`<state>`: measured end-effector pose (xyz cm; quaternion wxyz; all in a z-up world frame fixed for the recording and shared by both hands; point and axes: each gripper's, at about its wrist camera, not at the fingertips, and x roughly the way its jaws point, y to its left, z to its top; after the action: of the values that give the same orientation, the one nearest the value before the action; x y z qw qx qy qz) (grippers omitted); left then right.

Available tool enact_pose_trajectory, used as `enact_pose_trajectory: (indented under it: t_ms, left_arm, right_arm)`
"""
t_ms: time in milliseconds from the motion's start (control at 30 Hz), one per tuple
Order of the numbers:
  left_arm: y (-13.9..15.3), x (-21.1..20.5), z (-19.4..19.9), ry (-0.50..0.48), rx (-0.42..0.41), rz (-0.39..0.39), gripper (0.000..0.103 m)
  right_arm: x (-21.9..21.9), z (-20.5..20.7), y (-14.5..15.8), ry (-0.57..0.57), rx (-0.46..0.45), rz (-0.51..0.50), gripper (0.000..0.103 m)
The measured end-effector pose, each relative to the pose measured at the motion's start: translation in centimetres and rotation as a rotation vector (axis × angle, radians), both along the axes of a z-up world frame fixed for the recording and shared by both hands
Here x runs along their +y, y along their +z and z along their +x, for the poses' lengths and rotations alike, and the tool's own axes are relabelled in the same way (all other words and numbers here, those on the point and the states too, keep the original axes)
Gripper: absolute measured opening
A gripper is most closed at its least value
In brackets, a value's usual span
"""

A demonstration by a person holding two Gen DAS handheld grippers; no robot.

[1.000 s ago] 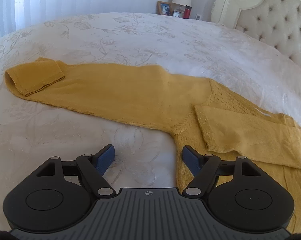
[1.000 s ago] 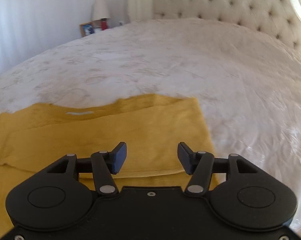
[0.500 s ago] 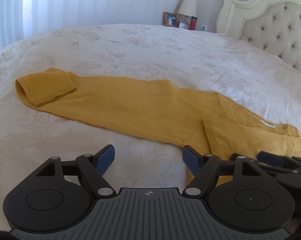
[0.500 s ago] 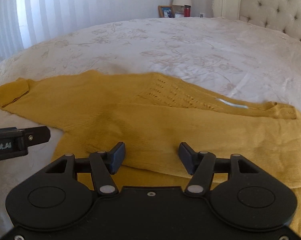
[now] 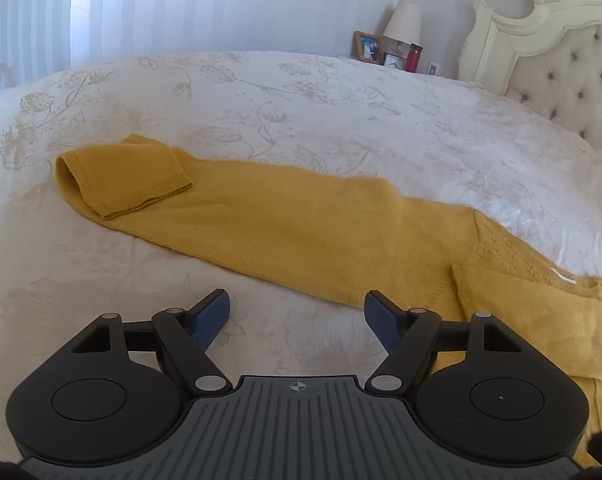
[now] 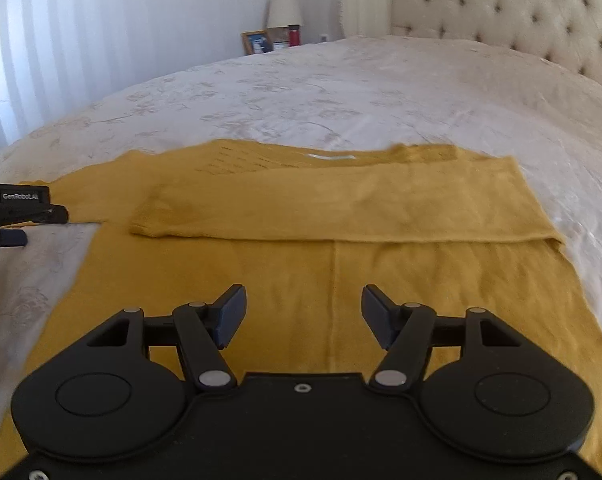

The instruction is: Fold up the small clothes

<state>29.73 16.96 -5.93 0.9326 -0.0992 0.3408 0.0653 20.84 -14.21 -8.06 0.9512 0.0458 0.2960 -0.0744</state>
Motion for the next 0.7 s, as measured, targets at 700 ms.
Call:
enact_pose_trajectory:
  t_ms: [700]
  left_arm:
    - [1.2,6.3,-0.9,0.058,-0.068,0.600,0.073]
  right_arm:
    - [-1.5,-3.0,-3.2,-0.006,-0.070,0.029,0.082]
